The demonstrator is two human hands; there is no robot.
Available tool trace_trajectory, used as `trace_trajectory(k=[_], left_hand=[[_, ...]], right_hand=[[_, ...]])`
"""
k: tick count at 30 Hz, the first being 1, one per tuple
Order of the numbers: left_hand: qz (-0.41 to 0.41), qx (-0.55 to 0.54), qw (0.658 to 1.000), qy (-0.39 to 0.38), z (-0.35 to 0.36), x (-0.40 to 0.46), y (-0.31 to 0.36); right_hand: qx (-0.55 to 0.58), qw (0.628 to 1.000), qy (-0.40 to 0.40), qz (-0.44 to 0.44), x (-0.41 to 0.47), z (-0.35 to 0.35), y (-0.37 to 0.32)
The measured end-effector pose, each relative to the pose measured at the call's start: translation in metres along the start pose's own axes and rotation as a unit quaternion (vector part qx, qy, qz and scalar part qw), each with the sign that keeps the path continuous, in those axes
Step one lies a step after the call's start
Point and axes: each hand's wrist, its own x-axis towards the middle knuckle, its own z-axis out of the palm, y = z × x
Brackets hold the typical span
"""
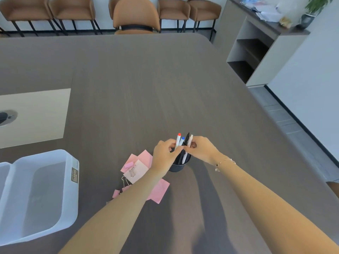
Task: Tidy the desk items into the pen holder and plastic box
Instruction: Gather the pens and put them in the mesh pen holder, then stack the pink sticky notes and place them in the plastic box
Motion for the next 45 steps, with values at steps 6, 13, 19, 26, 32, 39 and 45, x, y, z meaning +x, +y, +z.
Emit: trace_trajectory(k=[6, 13, 19, 26, 32, 39, 45], left_hand=[[0.009, -0.04, 0.998, 0.039, -0.002, 0.001, 0.0], [0.013, -0.04, 0.998, 0.047, -0.01, 0.008, -0.009], [-0.017, -0.045, 0.998, 0.047, -0.023, 0.004, -0.009], [-0.101, 0.011, 0.992, 0.08, -0.095, -0.006, -0.041], [-0.207, 0.084, 0.973, 0.057, -0.129, -0.031, -0.094], [-0.175, 0.137, 0.974, 0.042, -0.11, -0.045, -0.114], [-0.169, 0.135, 0.975, 0.05, -0.098, -0.038, -0.117]], right_hand=[[0.033, 0.999, 0.01, -0.022, 0.008, -0.005, 0.0], [0.06, 0.998, 0.02, -0.016, 0.01, -0.008, 0.006], [0.095, 0.994, 0.047, -0.003, 0.006, -0.008, 0.008], [0.1, 0.99, 0.072, -0.069, -0.018, -0.005, -0.053], [-0.064, 0.996, -0.047, -0.031, -0.033, 0.099, -0.078], [-0.205, 0.968, -0.037, 0.136, -0.031, 0.165, -0.06], [-0.22, 0.957, -0.086, 0.167, -0.017, 0.166, -0.052]])
